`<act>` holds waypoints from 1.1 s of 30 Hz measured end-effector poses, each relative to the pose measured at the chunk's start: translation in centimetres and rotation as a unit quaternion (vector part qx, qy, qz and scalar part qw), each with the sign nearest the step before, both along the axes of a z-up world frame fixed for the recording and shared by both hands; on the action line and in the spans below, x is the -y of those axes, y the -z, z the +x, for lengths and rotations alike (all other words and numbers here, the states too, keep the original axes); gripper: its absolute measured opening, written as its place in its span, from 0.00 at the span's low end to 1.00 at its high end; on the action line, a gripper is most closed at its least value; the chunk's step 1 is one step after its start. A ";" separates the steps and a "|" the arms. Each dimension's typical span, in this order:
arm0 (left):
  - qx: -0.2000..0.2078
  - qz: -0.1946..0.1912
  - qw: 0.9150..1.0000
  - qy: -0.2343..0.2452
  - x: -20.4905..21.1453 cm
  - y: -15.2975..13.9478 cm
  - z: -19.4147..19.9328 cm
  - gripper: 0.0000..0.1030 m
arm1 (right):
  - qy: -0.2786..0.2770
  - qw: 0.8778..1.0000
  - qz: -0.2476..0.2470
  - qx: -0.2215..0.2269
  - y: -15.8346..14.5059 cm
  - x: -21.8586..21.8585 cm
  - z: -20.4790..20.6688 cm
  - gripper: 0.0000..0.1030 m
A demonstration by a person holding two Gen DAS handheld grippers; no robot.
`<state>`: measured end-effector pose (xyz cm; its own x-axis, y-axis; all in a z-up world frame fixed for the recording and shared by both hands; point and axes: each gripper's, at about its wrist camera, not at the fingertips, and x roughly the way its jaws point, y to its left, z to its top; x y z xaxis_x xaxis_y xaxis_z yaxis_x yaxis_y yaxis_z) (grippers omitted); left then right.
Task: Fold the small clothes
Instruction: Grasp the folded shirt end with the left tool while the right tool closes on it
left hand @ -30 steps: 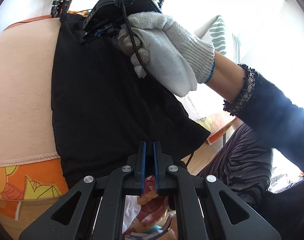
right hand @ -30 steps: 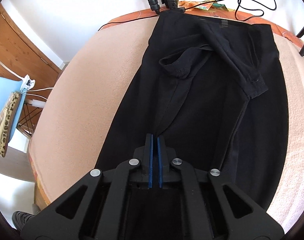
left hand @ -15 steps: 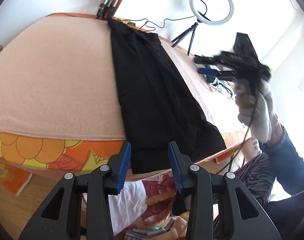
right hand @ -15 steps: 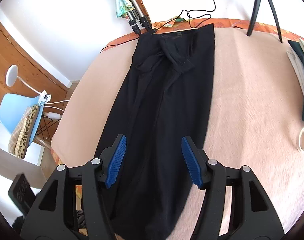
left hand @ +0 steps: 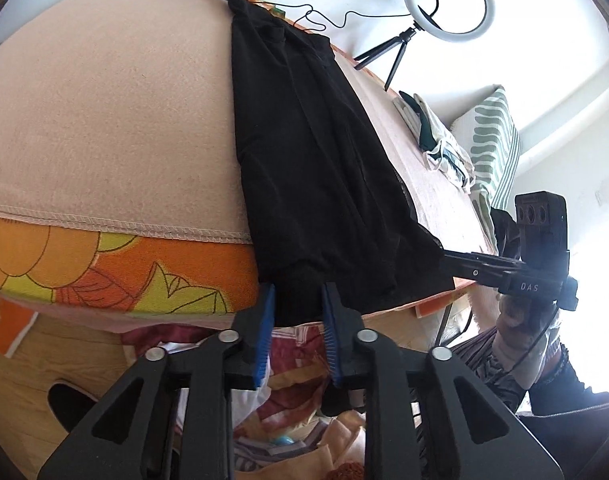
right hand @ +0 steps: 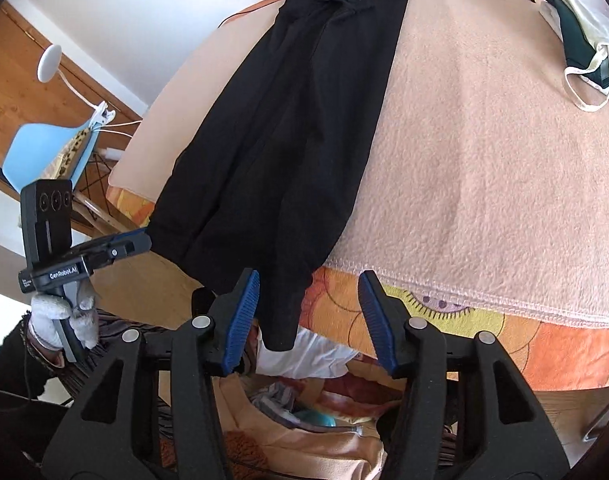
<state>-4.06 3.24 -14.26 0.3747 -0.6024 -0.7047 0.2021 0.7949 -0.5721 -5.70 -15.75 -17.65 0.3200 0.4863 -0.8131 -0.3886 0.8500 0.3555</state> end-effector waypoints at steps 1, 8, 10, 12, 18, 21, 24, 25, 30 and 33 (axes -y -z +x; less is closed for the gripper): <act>0.002 -0.001 1.000 0.001 -0.1 0.0 0.0 0.08 | -0.004 1.000 -0.003 -0.002 0.3 -0.2 0.1 0.36; 0.032 0.007 0.999 0.001 -0.6 -1.0 -1.0 0.03 | 0.000 1.000 -0.011 -0.008 1.1 0.3 -0.4 0.07; 0.026 0.010 1.000 -0.001 -0.8 -0.7 -1.0 0.03 | 0.005 1.000 -0.004 -0.014 1.3 0.8 -0.6 0.06; 0.020 0.007 1.000 0.000 -0.8 -0.3 -0.8 0.03 | 0.008 1.000 -0.004 -0.012 1.5 1.0 -0.9 0.05; 0.022 0.010 1.000 0.014 -0.1 -0.4 -0.8 0.03 | 0.020 0.999 0.028 0.002 0.1 2.0 -1.7 0.04; 0.007 0.006 1.000 0.013 -0.1 0.0 -0.5 0.05 | 0.013 1.000 0.021 -0.010 0.9 1.7 -1.5 0.04; 0.002 0.014 1.000 0.010 -0.3 -0.3 -0.7 0.08 | -0.011 1.000 0.024 -0.012 0.0 1.5 -1.5 0.06; 0.007 0.017 1.000 0.008 -0.5 -0.6 -0.8 0.08 | -0.019 1.000 0.023 -0.005 -0.8 1.5 -1.4 0.13; 0.048 0.043 0.998 -0.002 -0.5 -2.7 -1.8 0.08 | -0.007 0.998 0.010 0.063 -5.3 2.5 0.8 0.42; 0.077 0.046 0.996 0.008 1.0 -4.1 -2.0 0.08 | 0.016 0.996 0.001 0.093 -7.5 3.5 4.2 0.42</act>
<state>-6.09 2.21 -10.18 0.4737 -0.5449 -0.6919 0.2953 0.8384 -0.4581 -1.48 -19.26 -10.17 0.4805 0.4746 -0.7375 -0.4197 0.8628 0.2819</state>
